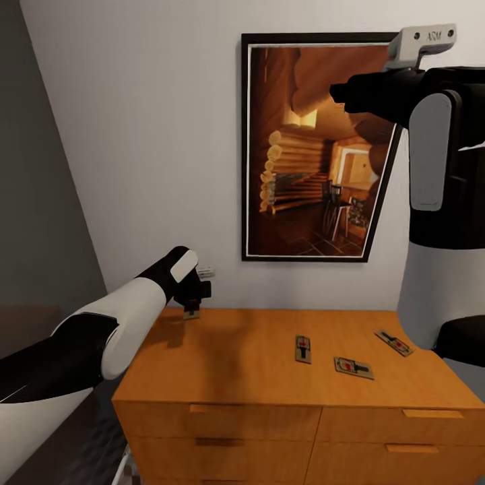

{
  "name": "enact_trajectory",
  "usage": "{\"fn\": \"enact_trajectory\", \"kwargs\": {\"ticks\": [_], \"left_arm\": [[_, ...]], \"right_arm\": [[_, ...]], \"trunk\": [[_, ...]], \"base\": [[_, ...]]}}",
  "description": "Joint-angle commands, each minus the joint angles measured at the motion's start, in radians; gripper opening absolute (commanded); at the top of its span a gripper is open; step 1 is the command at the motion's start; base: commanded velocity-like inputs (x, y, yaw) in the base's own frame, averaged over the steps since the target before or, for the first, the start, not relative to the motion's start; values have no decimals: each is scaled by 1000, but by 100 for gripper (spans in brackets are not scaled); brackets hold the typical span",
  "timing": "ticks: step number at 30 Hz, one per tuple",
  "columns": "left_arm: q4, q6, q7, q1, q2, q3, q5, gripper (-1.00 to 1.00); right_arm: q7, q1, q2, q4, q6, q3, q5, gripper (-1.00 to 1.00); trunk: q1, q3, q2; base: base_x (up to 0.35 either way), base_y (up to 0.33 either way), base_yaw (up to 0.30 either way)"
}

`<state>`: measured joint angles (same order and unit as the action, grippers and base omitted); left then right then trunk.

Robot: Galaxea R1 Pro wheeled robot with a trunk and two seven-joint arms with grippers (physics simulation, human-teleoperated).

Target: Take the four mousetraps from the cabinet in the bathroom and place them on the bathroom floor. Make sure all four end up on the same floor surface, and ensure that at least two of them are either under or directly next to the same bathroom sink.

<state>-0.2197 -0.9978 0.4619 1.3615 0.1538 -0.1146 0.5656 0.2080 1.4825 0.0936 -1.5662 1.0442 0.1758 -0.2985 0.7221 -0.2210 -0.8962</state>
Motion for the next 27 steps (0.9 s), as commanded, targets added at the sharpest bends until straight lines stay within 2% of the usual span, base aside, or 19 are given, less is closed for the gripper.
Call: {"fn": "enact_trajectory", "kwargs": {"ticks": [1,14,27], "left_arm": [[-1,-4,6,1,0,-8,8,-100],[-4,-3,5,1,0,-8,8,-100],[-4,-4,4,1,0,-9,8,-100]], "right_arm": [[10,1,1,-4,3,2,-11,100],[10,-2,10,-16,3,-10,-32,100],[7,-2,95,-17,3,-17,-44,100]], "trunk": [[-4,2,6],[-54,42,97],[-103,83,188]], "base": [[0,0,0],[0,0,0],[0,0,0]]}}
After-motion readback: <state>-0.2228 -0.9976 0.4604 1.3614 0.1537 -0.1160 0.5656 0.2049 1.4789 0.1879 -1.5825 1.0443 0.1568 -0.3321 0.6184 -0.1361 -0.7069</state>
